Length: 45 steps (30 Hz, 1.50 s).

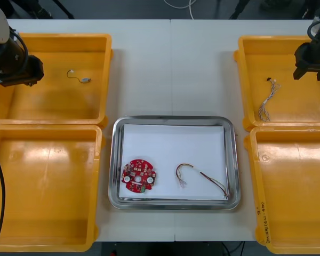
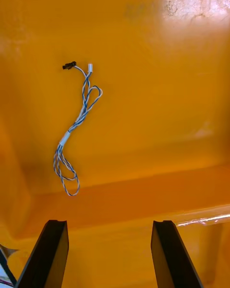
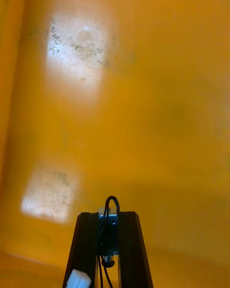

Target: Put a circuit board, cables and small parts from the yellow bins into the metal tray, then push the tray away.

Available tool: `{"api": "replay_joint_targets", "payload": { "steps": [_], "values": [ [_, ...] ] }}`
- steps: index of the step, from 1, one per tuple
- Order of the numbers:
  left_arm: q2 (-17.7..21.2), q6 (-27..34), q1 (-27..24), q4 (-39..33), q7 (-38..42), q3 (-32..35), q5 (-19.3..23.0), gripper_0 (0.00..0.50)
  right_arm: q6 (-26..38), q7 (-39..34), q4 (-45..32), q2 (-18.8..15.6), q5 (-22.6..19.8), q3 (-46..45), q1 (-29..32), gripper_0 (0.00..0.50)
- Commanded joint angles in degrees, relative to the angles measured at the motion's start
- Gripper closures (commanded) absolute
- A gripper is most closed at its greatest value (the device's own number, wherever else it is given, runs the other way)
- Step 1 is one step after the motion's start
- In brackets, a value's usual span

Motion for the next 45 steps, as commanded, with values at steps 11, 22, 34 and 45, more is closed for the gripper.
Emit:
{"api": "replay_joint_targets", "payload": {
  "steps": [11,22,34,45],
  "values": [
    [1.31,17.71,4.91,-26.35,-5.71,0.8,2.08,0.499,-6.22,-15.4,1.62,4.48,4.64,-3.53,-3.19,0.0],
    [-3.61,24.44,6.67,-41.99,6.16,-5.79,3.93,0.498,-12.64,-19.79,7.24,6.77,7.72,-4.24,-3.72,0.0],
    [-7.13,24.44,6.85,-50.17,20.04,-15.54,11.75,0.5,-21.52,-21.02,16.03,8.17,7.45,-4.24,-3.8,0.0],
    [-7.04,24.3,6.85,-48.58,26.37,-26.44,16.32,0.497,-24.24,-22.17,20.43,10.28,6.66,-6.52,-3.45,0.0]
  ]
}}
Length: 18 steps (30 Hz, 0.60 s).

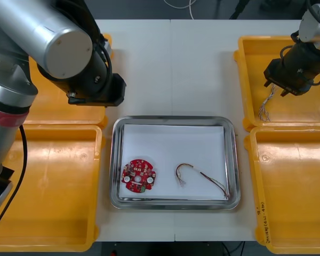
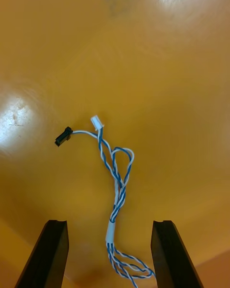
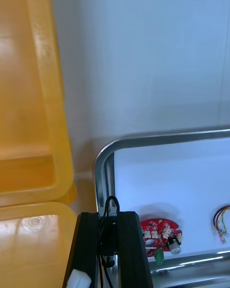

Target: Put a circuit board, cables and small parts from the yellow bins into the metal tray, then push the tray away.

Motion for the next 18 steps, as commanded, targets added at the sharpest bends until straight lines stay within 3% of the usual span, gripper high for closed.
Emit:
{"api": "replay_joint_targets", "payload": {
  "steps": [1,8,18],
  "values": [
    [-0.88,-0.62,0.46,0.49,0.34,-5.38,1.42,0.497,-0.67,-2.28,0.59,1.45,-0.57,-2.3,-2.56,0.0],
    [-1.32,-4.66,0.46,2.6,1.13,-10.92,1.24,0.496,-2.34,-2.54,0.68,1.8,-3.21,-2.3,-0.63,0.0],
    [-2.73,-11.34,0.46,7.34,2.36,-16.63,-0.07,0.495,-1.99,-2.01,0.68,1.18,-2.15,-1.42,0.34,0.0]
  ]
}}
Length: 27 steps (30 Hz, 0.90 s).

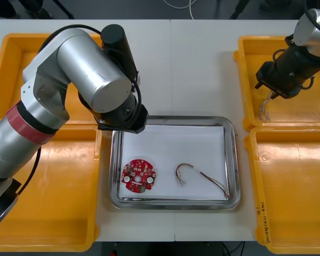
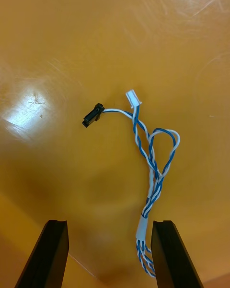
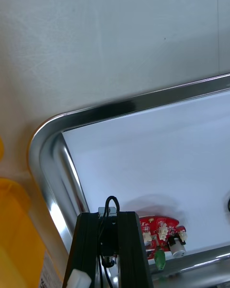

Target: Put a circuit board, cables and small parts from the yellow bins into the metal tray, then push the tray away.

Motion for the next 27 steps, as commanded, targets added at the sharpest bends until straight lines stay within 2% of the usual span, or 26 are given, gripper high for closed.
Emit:
{"api": "replay_joint_targets", "payload": {
  "steps": [1,16,27],
  "values": [
    [-2.04,-3.43,0.46,2.25,2.35,-3.11,-1.08,0.497,-0.11,-1.91,-0.57,-0.41,0.61,-0.3,-0.01,0.0],
    [-2.04,-12.22,2.39,5.59,4.2,-9.61,-3.01,0.497,-1.87,-2.26,-0.57,-0.41,0.35,0.75,3.07,0.0],
    [-1.86,-13.19,3.63,5.94,4.55,-10.14,-3.28,0.495,-3.98,-2.35,-0.57,0.12,-0.27,0.84,4.91,0.0]
  ]
}}
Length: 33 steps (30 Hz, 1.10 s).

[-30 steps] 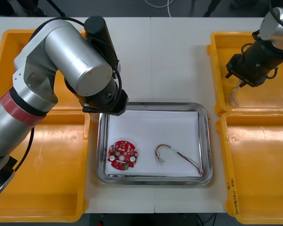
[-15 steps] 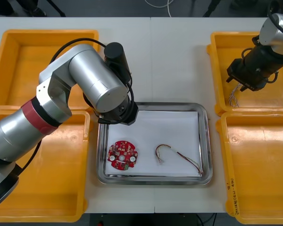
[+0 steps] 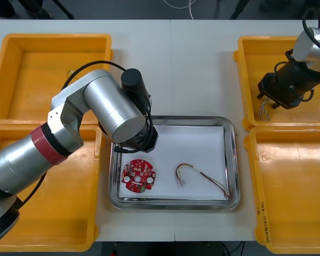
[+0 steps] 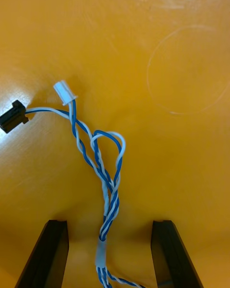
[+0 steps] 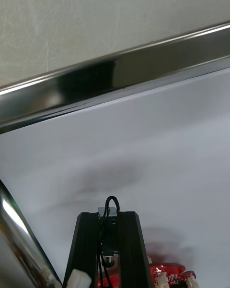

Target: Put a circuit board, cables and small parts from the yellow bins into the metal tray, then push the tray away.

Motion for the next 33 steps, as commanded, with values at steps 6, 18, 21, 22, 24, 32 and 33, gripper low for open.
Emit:
{"api": "replay_joint_targets", "payload": {
  "steps": [6,18,21,22,24,32,33],
  "values": [
    [-0.88,-1.1,0.67,-0.28,4.32,-0.86,-0.97,0.417,-0.78,-2.53,-0.55,0.65,-0.24,0.76,1.16,0.0],
    [-0.8,-1.28,0.67,-0.9,5.46,-0.43,-1.67,0.0,-0.78,-2.97,-0.99,1.17,-0.59,0.76,1.25,0.5],
    [-0.62,-1.28,0.67,-1.87,5.9,0.19,-1.23,0.0,0.45,-2.97,-2.22,1.17,-0.5,0.76,1.25,0.5],
    [-0.44,-1.19,0.67,-2.04,5.99,0.28,-1.15,0.0,0.8,-2.97,-2.57,1.17,-0.42,0.68,1.25,0.5],
    [-0.09,0.04,0.41,-3.18,6.16,1.68,-0.18,0.0,3.26,-2.97,-4.68,0.73,-0.06,0.76,1.25,0.5],
    [0.79,10.59,-2.4,-7.67,5.63,8.72,3.51,0.0,13.1,-2.97,-12.85,-0.5,0.73,-0.91,1.25,0.5],
    [0.96,12.08,-2.75,-8.28,5.55,9.68,3.78,0.0,14.33,-2.97,-13.91,-0.76,0.9,-1.26,1.25,0.5]
  ]
}}
